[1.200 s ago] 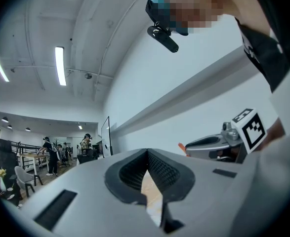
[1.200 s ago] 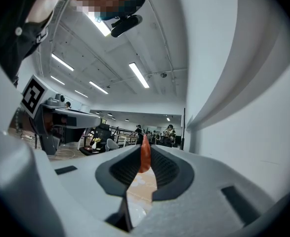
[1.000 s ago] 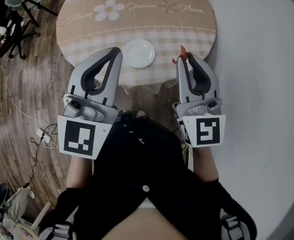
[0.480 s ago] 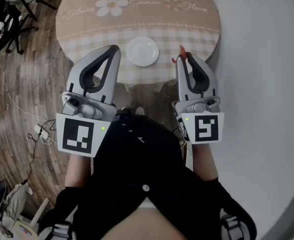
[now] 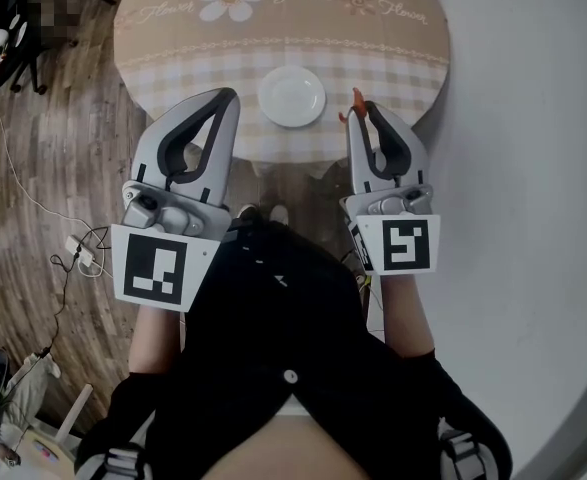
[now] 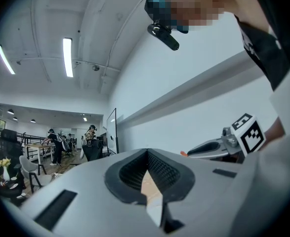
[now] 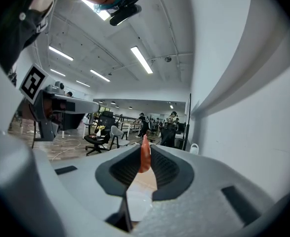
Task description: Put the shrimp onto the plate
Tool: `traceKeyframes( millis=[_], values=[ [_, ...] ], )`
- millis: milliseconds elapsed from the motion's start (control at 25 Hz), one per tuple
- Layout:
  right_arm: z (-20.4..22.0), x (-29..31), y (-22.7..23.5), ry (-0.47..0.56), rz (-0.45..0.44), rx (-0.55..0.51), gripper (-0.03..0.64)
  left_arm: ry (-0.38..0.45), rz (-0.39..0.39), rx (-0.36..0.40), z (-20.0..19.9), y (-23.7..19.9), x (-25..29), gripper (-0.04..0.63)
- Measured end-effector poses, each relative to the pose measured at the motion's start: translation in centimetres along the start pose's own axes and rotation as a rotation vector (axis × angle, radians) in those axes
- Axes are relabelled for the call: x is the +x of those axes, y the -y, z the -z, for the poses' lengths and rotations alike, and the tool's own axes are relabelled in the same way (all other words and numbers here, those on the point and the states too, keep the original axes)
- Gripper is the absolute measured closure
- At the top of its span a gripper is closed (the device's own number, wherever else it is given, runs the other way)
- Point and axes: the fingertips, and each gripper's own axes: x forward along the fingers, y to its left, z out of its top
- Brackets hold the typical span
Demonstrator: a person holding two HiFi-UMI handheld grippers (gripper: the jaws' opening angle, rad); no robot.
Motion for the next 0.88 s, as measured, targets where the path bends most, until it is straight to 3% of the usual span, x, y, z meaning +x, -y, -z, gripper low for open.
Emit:
traceKeyframes(
  millis=[880],
  values=[
    [10.9, 3.5, -2.4, -0.234, -0.074, 0.029, 0.569, -0.06, -0.035, -0.025, 2.4, -0.9, -0.9, 0.592]
  ],
)
